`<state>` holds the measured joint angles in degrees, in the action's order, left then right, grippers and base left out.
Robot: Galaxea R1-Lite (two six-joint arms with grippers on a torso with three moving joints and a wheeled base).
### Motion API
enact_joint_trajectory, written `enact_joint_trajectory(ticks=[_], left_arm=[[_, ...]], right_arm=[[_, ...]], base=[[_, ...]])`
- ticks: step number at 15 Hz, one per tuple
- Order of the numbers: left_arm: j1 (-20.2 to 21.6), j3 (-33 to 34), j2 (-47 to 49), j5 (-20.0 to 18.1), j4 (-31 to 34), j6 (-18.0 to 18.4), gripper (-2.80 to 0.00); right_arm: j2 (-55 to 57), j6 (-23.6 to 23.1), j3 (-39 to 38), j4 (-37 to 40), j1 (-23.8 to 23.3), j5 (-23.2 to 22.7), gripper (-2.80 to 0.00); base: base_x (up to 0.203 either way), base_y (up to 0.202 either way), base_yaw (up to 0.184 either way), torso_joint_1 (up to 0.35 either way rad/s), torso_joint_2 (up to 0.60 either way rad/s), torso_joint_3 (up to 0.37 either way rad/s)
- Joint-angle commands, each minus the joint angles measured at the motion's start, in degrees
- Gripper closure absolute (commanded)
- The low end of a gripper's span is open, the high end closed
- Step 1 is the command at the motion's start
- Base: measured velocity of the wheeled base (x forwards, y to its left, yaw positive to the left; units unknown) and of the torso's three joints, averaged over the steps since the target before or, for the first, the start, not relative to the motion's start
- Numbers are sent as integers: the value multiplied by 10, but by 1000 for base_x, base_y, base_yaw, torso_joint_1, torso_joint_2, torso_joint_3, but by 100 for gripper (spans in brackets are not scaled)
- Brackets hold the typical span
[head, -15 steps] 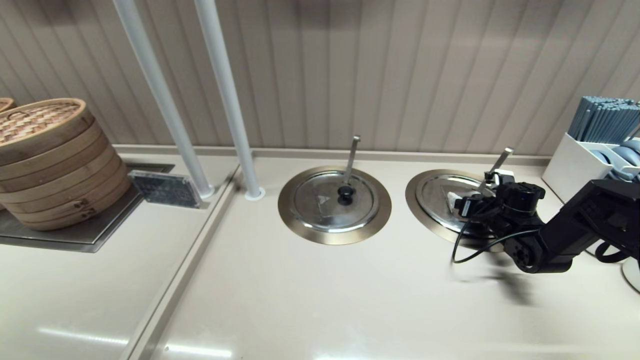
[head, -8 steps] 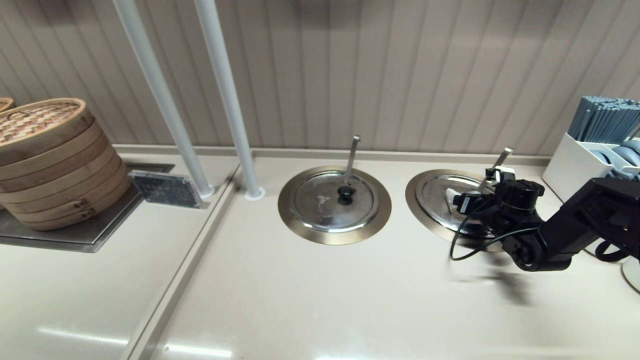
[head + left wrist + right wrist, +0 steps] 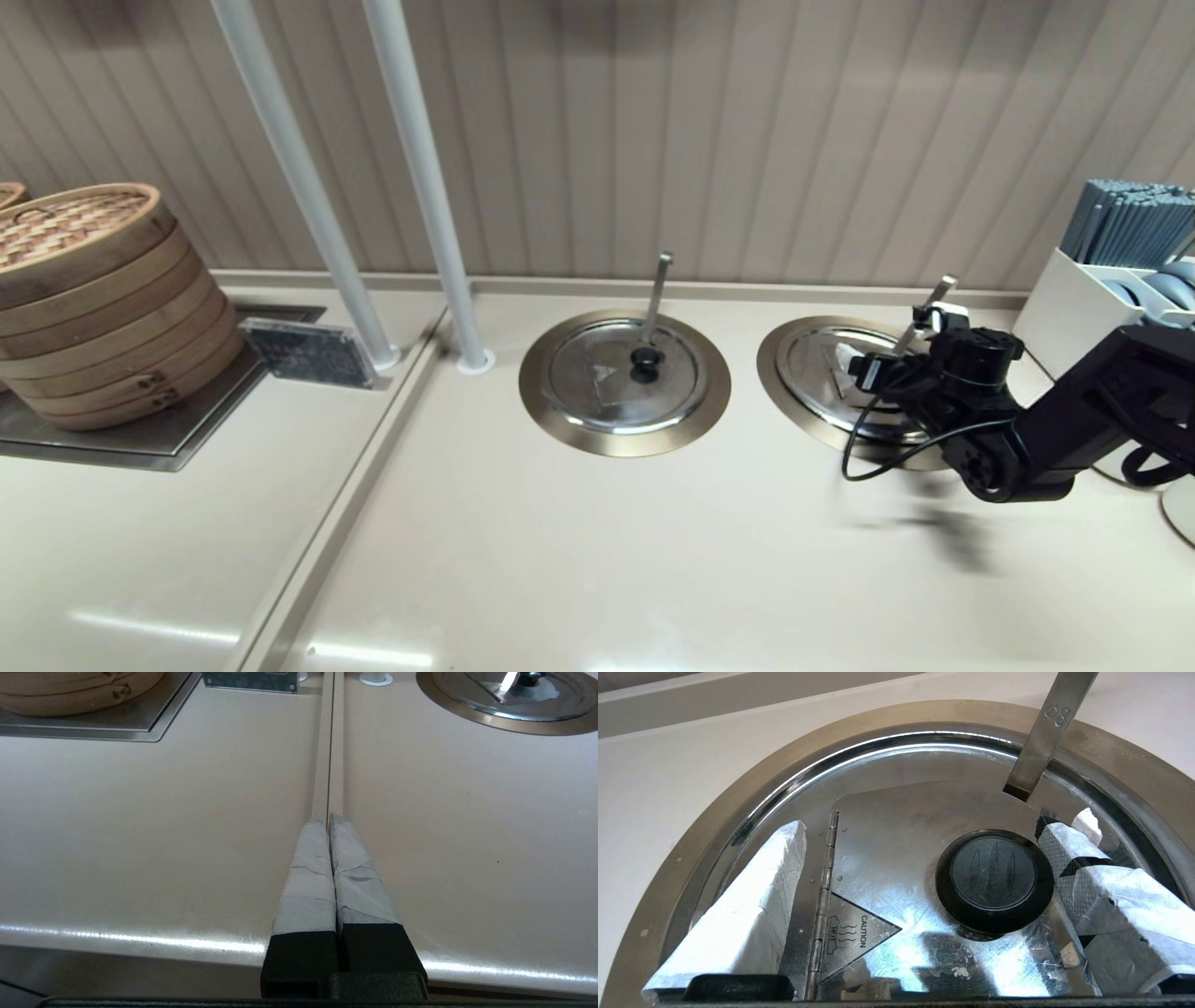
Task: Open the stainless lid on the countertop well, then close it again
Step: Open the lid
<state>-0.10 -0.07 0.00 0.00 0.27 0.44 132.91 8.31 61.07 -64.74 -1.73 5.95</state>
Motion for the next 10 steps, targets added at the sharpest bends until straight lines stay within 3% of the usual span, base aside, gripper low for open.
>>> enact_joint_trajectory(ticks=[1, 10], left_arm=[[0, 1, 0, 0, 0, 0, 0], [0, 0, 0, 0, 0, 0, 0]], right_arm=[[-16, 1, -5, -4, 3, 1, -280], [-80, 21, -49, -4, 46, 3, -280]], base=[[0, 0, 0, 0, 0, 0], [0, 0, 0, 0, 0, 0]])
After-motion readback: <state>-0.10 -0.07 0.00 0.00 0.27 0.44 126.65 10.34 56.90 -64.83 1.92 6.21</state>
